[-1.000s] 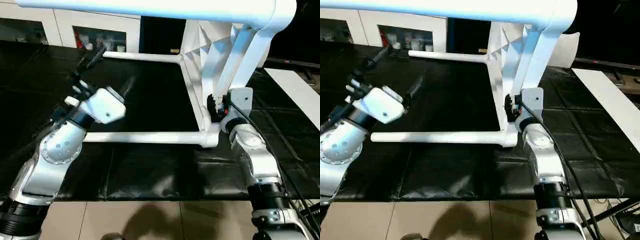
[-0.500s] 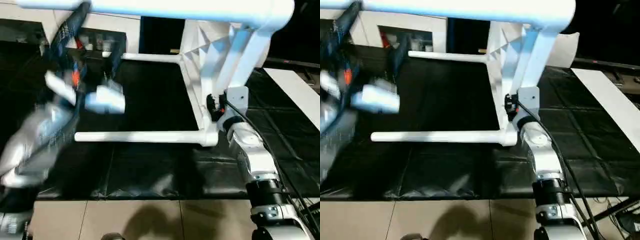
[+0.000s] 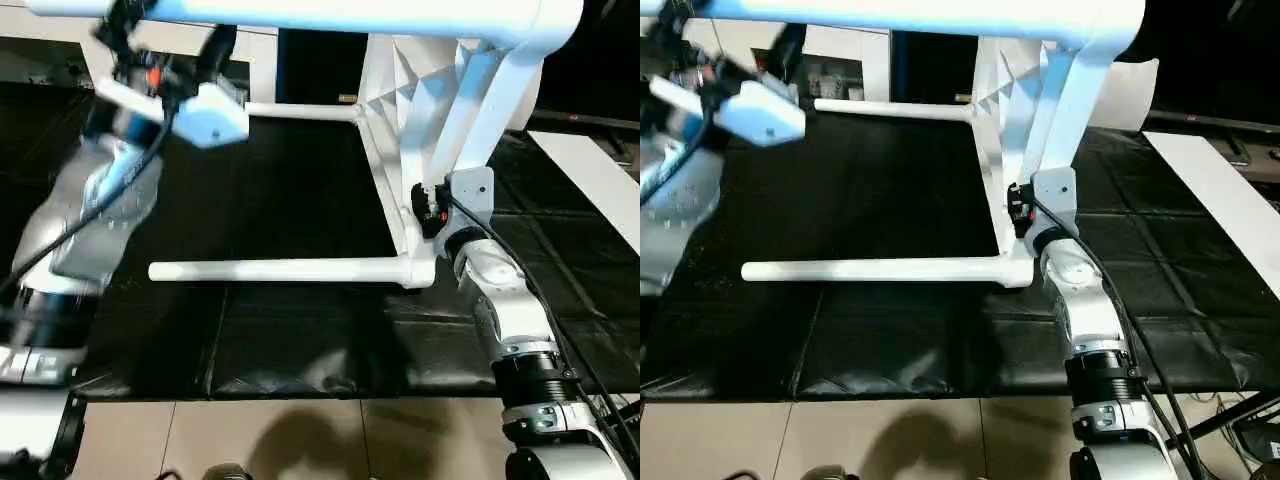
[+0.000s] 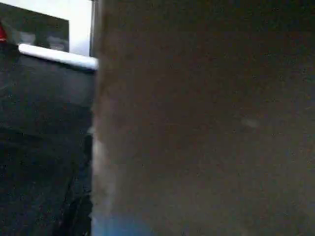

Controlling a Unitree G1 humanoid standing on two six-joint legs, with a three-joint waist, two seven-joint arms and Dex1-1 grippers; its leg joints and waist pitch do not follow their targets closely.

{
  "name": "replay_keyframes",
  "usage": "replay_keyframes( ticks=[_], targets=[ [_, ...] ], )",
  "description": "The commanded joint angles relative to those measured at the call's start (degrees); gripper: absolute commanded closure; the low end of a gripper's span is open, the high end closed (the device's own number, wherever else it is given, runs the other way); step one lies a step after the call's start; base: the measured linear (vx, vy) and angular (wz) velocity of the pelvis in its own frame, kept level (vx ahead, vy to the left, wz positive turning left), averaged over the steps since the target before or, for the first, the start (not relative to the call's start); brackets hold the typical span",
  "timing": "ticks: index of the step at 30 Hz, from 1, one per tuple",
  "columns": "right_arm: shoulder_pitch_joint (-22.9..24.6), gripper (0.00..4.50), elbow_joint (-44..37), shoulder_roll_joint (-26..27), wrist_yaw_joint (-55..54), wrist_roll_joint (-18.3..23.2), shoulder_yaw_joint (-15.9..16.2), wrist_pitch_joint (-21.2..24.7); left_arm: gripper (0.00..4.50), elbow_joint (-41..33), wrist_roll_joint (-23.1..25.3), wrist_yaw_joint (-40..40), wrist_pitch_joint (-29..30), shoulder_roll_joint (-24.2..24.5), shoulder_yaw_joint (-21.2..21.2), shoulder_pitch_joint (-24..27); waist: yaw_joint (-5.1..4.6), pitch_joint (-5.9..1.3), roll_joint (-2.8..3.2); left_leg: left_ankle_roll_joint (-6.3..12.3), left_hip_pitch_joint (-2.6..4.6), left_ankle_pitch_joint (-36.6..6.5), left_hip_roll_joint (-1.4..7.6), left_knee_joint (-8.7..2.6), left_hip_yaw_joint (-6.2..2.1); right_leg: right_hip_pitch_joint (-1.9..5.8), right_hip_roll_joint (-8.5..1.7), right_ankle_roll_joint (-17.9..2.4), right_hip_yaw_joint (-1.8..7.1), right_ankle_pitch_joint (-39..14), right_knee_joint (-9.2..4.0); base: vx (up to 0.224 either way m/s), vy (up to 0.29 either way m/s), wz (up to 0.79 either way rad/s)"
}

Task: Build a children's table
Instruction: Flip table

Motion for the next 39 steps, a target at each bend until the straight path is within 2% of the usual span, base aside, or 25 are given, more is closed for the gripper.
replay_keyframes(
  ticks=[1, 3, 5, 7, 8, 12, 16, 17, 19, 22, 25, 29, 31, 32, 33, 35, 37, 39],
  targets=[
    [-0.27, 2.46, -0.64, -2.08, -0.3, -3.24, 0.89, 0.12, 0.88, 1.66, -0.29, 0.15, -1.04, -0.57, -1.26, -1.46, 0.37, -3.58, 1.63, -2.98, 0.72, -14.55, 4.11, -4.61, -2.56, 2.66, -6.2, -3.75, 5.03, -14.95, -4.29, 0.0, 0.0, 0.0],
    [-0.17, 2.46, -0.8, -2.3, -0.24, -3.4, 1.05, 0.11, 1.14, 2.34, -0.33, 0.25, -1.6, -0.73, -1.4, -1.72, 0.49, -3.54, 1.49, -2.75, 0.83, -15.33, 4.02, -4.54, -2.51, 2.61, -6.18, -3.21, 4.94, -16.69, -4.61, 0.0, 0.0, 0.0],
    [-0.12, 2.46, -0.82, -2.5, -0.22, -3.49, 1.15, 0.11, 1.19, 2.52, -0.55, 0.09, -2.04, -0.79, -1.47, -1.92, 0.6, -3.48, 1.35, -2.72, 0.86, -15.46, 4.16, -4.58, -2.55, 2.53, -6.23, -2.79, 4.91, -17.79, -4.7, 0.0, 0.0, 0.0],
    [-0.13, 2.46, -0.79, -2.64, -0.21, -3.48, 1.25, 0.09, 1.22, 2.64, -0.96, -0.18, -2.41, -0.8, -1.54, -2.06, 0.73, -3.47, 1.52, -2.83, 0.91, -15.56, 4.25, -4.63, -2.62, 2.45, -6.26, -2.65, 4.89, -18.12, -4.71, 0.0, 0.0, 0.0],
    [-0.2, 2.46, -0.78, -2.78, -0.13, -3.61, 1.48, 0.14, 1.53, 2.63, -1.2, -0.44, -2.52, -0.76, -1.62, -2.03, 0.8, -3.54, 1.5, -2.97, 0.84, -15.25, 4.3, -4.65, -2.63, 2.48, -6.22, -2.79, 4.93, -17.08, -4.51, 0.0, 0.0, 0.0],
    [-0.32, 2.46, -0.83, -2.95, -0.24, -3.78, 1.75, 0.14, 1.7, 2.82, -1.78, -1.32, -3.03, -0.91, -1.84, -1.87, 0.87, -3.55, 1.55, -3.01, 0.78, -14.58, 4.26, -4.65, -2.55, 2.49, -6.13, -3.21, 4.98, -15.37, -4.33, 0.0, 0.0, 0.0],
    [-0.6, 2.46, -1.02, -3.65, 0.2, -4.5, 2.49, 0.08, 1.96, 3.45, -3.32, -2.87, -3.48, -1.15, -1.84, -1.77, 1.24, -3.44, 1.54, -2.73, 0.82, -14.65, 4.14, -4.59, -2.44, 2.5, -6.26, -2.59, 4.99, -17.67, -4.61, 0.0, 0.0, 0.0],
    [-0.95, 2.46, -1.93, -5.13, 1.39, -5.33, 3.29, 0.61, 1.96, 3.49, -8.17, -7.19, -2.7, -1.58, -1.16, -1.63, 1.28, -3.45, 1.59, -2.66, 0.85, -14.56, 4.1, -4.55, -2.41, 2.5, -6.31, -2.53, 5.0, -17.9, -4.68, 0.0, 0.0, 0.0],
    [-1.26, 2.46, -2.64, -6.34, 2.44, -5.82, 3.88, 1.22, 2.08, 3.42, -11.95, -10.34, -1.99, -1.94, -0.61, -1.54, 1.62, -3.34, 1.44, -2.35, 0.95, -14.11, 3.97, -4.42, -2.24, 2.4, -6.46, -2.68, 5.01, -19.53, -4.79, 0.0, 0.0, 0.0],
    [-2.42, 2.46, -4.35, -8.98, 5.51, -5.9, 4.47, 2.8, 2.14, 2.32, -19.26, -18.22, 1.71, -2.22, -0.1, -1.08, 1.87, -3.36, 1.57, -1.5, 0.74, -12.49, 3.88, -4.35, -2.07, 2.5, -6.41, -2.61, 5.05, -19.69, -4.64, 0.0, 0.0, 0.0],
    [-4.15, 2.46, -5.87, -11.44, 8.08, -5.69, 4.51, 4.19, 2.16, 0.05, -22.29, -21.83, 6.05, -1.88, 1.1, -0.53, 2.03, -3.42, 1.66, -0.47, 0.32, -10.29, 3.7, -4.18, -1.84, 2.68, -6.42, -2.41, 5.1, -19.52, -4.45, 0.0, 0.0, 0.0],
    [-7.98, 2.46, -7.38, -15.79, 10.99, -5.52, 4.34, 5.52, 2.16, -1.3, -23.34, -24.6, 9.06, -0.62, 3.15, -1.08, 2.07, -3.55, 1.59, 0.67, -0.05, -7.47, 3.48, -3.93, -1.63, 2.81, -6.12, -1.74, 4.98, -19.57, -4.26, 0.0, 0.0, 0.0],
    [-10.23, 2.46, -7.91, -17.77, 12.15, -5.57, 4.09, 5.81, 2.2, -1.46, -25.39, -25.15, 11.55, -1.1, 4.84, -1.67, 2.06, -3.6, 1.68, 0.81, 0.05, -7.26, 3.44, -3.85, -1.57, 2.74, -5.95, -1.68, 4.85, -19.71, -4.29, 0.0, 0.0, 0.0],
    [-11.22, 2.46, -8.12, -18.53, 12.59, -5.56, 4.04, 6.11, 2.22, -1.55, -26.31, -25.48, 12.5, -1.3, 5.51, -1.89, 1.96, -3.52, 1.25, 0.78, 0.01, -7.14, 3.41, -3.82, -1.48, 2.74, -5.91, -1.76, 4.79, -19.89, -4.25, 0.0, 0.0, 0.0],
    [-12.18, 2.46, -8.51, -19.06, 13.93, -4.45, 3.74, 6.76, 2.24, -1.75, -27.4, -26.03, 13.75, -1.62, 6.25, -2.0, 2.13, -3.51, 1.49, 0.93, 0.13, -6.92, 3.41, -3.8, -1.46, 2.69, -5.9, -1.74, 4.83, -19.97, -4.3, 0.0, 0.0, 0.0],
    [-13.48, 1.9, -9.73, -20.18, 17.62, -2.5, 3.93, 7.44, 2.26, -2.18, -29.95, -26.59, 16.52, -2.76, 7.78, -2.06, 2.31, -3.57, 1.42, 1.08, 0.13, -6.41, 3.58, -3.78, -1.46, 2.7, -5.93, -2.05, 4.85, -18.52, -4.05, 0.0, 0.0, 0.0],
    [-13.93, 1.76, -10.14, -20.51, 18.99, -1.84, 4.1, 7.47, 2.28, -2.45, -31.18, -26.48, 17.95, -3.49, 8.64, -2.1, 2.38, -3.63, 1.41, 1.23, 0.04, -6.28, 3.62, -3.71, -1.49, 2.76, -5.78, -2.18, 4.79, -17.7, -3.82, 0.0, 0.0, 0.0],
    [-14.25, 1.57, -10.18, -20.61, 20.18, -1.29, 4.54, 6.78, 2.3, -2.94, -32.38, -26.15, 20.01, -4.44, 9.74, -2.03, 2.55, -3.5, 1.51, 1.28, 0.19, -6.75, 3.66, -3.78, -1.49, 2.62, -5.87, -1.93, 4.8, -18.36, -4.24, 0.0, 0.0, 0.0]
  ],
)
